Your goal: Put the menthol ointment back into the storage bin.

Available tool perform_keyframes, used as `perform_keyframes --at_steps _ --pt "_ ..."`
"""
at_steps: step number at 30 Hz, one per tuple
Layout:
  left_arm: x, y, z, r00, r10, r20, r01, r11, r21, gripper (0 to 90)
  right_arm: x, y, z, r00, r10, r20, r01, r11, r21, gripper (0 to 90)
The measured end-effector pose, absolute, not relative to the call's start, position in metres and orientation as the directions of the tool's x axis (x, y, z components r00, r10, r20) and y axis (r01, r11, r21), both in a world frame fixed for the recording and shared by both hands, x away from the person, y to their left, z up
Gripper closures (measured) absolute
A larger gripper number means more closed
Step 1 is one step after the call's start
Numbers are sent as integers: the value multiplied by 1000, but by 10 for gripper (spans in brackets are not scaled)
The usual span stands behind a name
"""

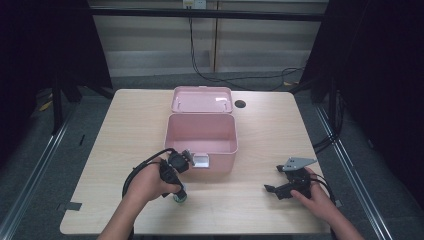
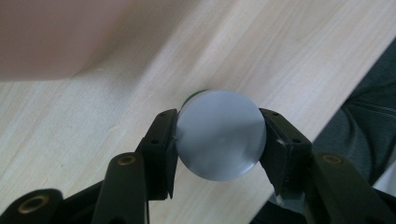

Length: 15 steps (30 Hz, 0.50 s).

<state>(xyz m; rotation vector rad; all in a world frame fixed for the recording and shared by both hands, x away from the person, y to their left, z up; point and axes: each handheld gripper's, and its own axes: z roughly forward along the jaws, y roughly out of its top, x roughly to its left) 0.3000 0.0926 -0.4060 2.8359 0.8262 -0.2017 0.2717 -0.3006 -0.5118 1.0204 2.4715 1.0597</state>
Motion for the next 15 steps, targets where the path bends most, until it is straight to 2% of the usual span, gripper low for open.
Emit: perform_keyframes --at_steps 15 --pt "307 102 -366 803 552 -223 582 -807 100 504 272 -301 -512 -717 696 31 501 484 717 85"
